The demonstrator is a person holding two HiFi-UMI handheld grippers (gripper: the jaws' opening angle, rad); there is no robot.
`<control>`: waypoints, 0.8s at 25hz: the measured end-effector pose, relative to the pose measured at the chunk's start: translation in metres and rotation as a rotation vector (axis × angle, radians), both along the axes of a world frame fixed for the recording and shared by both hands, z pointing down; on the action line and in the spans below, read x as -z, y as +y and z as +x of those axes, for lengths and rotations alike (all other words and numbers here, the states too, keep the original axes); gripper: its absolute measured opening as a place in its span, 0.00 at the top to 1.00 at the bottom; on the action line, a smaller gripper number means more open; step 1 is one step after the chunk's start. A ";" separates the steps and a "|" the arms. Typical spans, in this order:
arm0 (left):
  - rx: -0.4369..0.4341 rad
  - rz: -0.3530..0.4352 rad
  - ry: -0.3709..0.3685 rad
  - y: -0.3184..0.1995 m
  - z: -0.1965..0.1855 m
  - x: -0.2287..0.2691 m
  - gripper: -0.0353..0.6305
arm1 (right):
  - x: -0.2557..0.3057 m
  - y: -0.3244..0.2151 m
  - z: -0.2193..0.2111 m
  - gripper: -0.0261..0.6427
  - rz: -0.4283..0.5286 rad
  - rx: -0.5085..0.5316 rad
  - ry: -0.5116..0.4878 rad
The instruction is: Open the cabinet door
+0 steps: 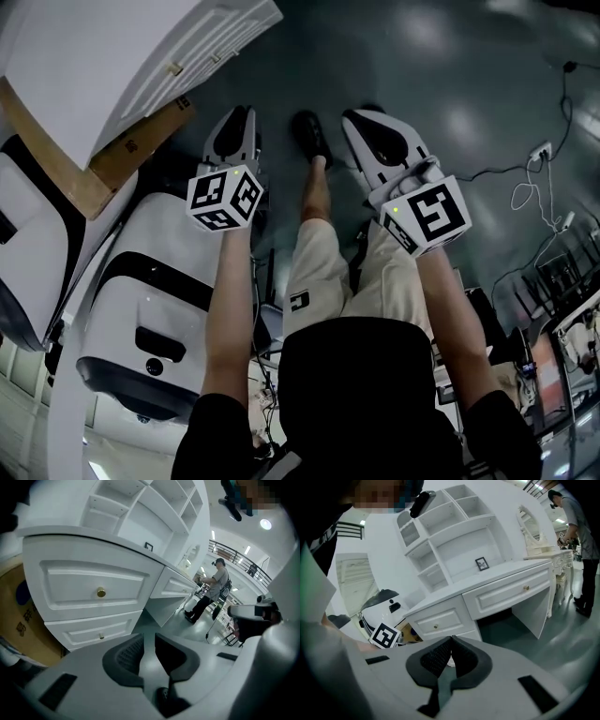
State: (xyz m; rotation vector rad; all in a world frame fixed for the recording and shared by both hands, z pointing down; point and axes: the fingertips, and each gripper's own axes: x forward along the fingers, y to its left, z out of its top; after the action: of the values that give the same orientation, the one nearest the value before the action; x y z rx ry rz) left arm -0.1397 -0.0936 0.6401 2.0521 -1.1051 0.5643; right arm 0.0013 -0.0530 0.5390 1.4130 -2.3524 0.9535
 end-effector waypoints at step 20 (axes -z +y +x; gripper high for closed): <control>0.088 -0.040 -0.071 -0.058 -0.047 -0.111 0.71 | -0.018 -0.011 -0.015 0.94 -0.029 -0.027 -0.006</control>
State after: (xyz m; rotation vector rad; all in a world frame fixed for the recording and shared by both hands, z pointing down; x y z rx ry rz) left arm -0.1862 -0.1513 0.7513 1.9522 -1.2094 0.6137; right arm -0.0137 -0.0641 0.5574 1.4361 -2.3202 0.9961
